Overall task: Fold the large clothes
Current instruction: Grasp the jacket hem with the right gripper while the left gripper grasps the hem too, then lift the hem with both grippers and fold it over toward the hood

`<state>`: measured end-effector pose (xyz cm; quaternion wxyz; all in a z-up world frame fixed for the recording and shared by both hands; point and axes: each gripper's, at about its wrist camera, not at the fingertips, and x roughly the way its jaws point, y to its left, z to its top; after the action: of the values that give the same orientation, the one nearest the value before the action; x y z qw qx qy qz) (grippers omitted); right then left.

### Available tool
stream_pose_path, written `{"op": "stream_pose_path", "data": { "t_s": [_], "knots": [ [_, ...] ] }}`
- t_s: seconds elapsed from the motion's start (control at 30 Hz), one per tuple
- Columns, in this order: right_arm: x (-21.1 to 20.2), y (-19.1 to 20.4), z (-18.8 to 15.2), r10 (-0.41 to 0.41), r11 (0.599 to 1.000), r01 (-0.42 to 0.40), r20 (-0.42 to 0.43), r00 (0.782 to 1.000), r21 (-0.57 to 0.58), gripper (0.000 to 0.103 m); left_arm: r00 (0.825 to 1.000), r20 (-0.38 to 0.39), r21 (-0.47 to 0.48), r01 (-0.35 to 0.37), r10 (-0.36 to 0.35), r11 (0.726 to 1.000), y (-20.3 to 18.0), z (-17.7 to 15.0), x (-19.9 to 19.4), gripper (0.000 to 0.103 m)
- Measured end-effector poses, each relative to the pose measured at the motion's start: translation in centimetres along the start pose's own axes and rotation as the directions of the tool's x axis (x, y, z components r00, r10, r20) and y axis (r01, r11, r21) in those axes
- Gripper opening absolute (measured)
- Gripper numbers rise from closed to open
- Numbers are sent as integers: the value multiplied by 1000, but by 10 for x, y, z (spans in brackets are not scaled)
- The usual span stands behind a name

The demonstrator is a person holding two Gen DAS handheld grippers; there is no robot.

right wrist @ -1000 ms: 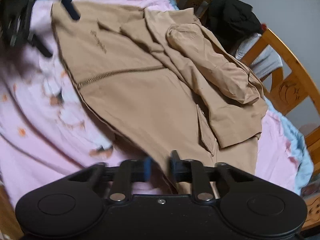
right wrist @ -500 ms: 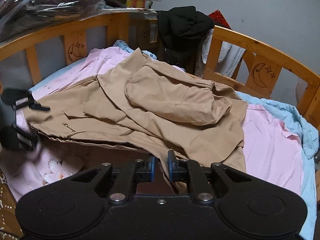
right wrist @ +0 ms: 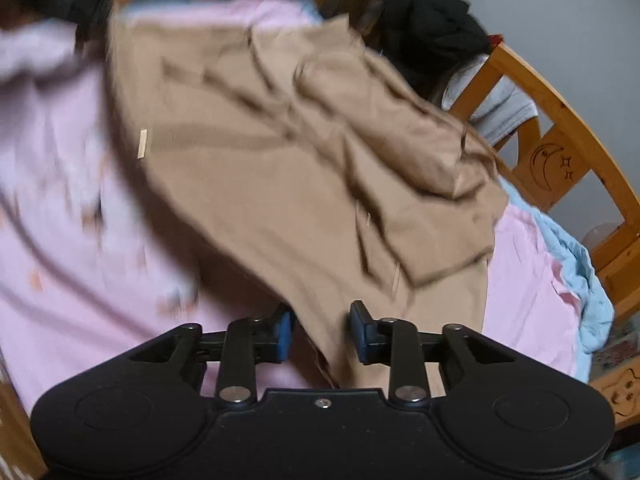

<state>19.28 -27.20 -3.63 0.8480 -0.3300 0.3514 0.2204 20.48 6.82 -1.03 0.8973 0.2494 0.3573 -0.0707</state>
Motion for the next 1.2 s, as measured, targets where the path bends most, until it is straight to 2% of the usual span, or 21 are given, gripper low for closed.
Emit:
{"op": "stream_pose_path", "data": {
  "t_s": [0.07,0.13,0.2,0.27,0.4,0.53,0.6,0.67,0.73,0.8,0.9,1.0,1.1,1.2],
  "knots": [
    [6,2,-16,-34,999,33,-38,999,-42,38,1000,14,-7,-1,1,1000,2,2,-3,3],
    [8,0,-28,-68,996,65,-56,996,-64,35,1000,24,-8,-1,1,1000,2,2,-7,3],
    [8,-8,-32,-83,996,80,-61,995,-49,11,999,49,-17,6,-6,1000,1,-3,-15,2],
    [7,-11,-33,-83,996,80,-55,995,-51,2,996,90,-20,10,-8,1000,-1,-10,-30,1],
    [-19,-15,-29,-85,991,85,-1,996,-104,2,993,110,6,38,-39,999,-1,-24,-58,1],
    [-64,-17,-35,-23,988,21,-11,1000,-155,1,992,55,-3,112,-112,994,8,-38,-89,1],
    [-90,-8,-42,41,983,-47,-35,999,-178,1,987,11,-20,161,-160,987,12,-46,-104,2],
    [-110,-2,-45,105,980,-115,-65,992,-161,1,983,-17,-31,180,-181,983,15,-48,-109,2],
    [-121,-2,-41,138,981,-146,-70,988,-125,1,985,-26,-48,169,-171,984,19,-38,-107,2],
    [-121,-11,-32,134,989,-136,-49,990,-52,1,989,-7,-104,145,-146,984,29,-16,-101,2],
    [-109,-36,-14,68,997,-68,-3,998,38,1,994,26,-192,107,-104,975,44,22,-87,2],
    [-98,-69,14,-22,996,20,29,999,92,2,997,18,-266,79,-77,961,59,61,-66,2],
    [-78,-103,37,-82,989,78,33,996,129,2,996,-48,-268,61,-76,961,71,99,-31,2],
    [-43,-127,58,-103,990,102,8,995,94,4,986,-134,-251,63,-99,966,80,129,11,2]
  ]
}}
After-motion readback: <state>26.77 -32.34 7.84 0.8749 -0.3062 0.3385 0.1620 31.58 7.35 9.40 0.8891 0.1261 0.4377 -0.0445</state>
